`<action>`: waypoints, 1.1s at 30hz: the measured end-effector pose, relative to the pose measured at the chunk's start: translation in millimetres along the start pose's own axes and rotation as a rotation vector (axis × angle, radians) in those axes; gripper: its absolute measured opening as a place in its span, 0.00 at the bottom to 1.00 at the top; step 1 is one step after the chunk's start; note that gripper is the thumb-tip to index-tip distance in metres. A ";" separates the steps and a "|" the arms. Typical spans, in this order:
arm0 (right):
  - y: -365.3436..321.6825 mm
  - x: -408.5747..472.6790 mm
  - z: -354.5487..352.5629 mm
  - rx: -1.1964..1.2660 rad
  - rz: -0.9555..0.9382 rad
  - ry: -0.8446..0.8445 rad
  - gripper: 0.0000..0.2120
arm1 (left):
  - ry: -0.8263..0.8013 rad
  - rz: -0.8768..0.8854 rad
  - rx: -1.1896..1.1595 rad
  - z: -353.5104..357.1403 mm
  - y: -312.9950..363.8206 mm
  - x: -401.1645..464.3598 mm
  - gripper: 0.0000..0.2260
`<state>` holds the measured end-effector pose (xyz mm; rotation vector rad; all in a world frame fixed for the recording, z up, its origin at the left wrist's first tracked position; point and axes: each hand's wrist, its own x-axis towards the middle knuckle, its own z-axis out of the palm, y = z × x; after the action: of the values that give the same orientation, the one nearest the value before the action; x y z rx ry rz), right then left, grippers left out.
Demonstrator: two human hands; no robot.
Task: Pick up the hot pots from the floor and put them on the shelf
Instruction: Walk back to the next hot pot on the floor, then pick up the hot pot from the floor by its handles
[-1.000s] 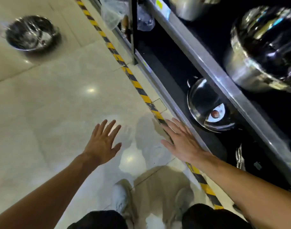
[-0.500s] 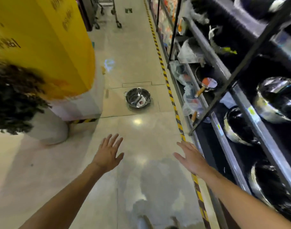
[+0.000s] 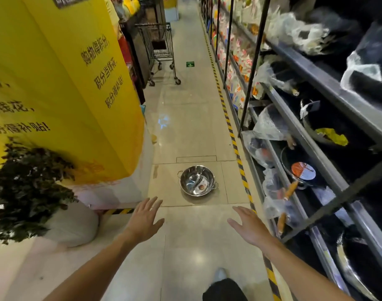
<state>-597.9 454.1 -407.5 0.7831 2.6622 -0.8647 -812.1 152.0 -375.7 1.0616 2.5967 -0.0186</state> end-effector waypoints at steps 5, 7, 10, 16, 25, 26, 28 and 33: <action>0.4 102.9 -45.5 0.018 0.006 -0.069 0.31 | -0.070 -0.065 -0.040 -32.4 -18.7 97.3 0.32; -1.1 139.0 -62.3 0.031 0.029 -0.097 0.31 | -0.093 -0.068 -0.058 -41.3 -25.1 134.2 0.32; -2.6 196.1 -75.8 0.039 0.055 -0.110 0.31 | -0.106 -0.066 -0.051 -48.4 -39.9 197.2 0.32; -2.8 318.9 -74.7 0.040 0.188 -0.126 0.32 | -0.236 0.012 -0.045 -35.9 -87.0 352.7 0.32; 8.7 501.5 -32.3 0.085 0.368 -0.193 0.28 | -0.450 0.060 -0.049 10.9 -157.8 565.9 0.30; 16.2 525.1 -19.1 0.101 0.381 -0.204 0.28 | -0.476 0.042 -0.054 27.3 -164.9 588.2 0.30; 37.7 574.0 15.1 0.150 0.407 -0.223 0.27 | -0.501 0.008 -0.068 69.1 -177.1 629.9 0.30; 117.6 697.3 152.0 0.281 0.480 -0.210 0.26 | -0.492 -0.079 -0.163 216.8 -200.6 728.8 0.30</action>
<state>-1102.4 734.3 -843.5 1.2505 2.0630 -1.1181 -1369.1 472.3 -829.0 0.7782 2.1518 -0.0757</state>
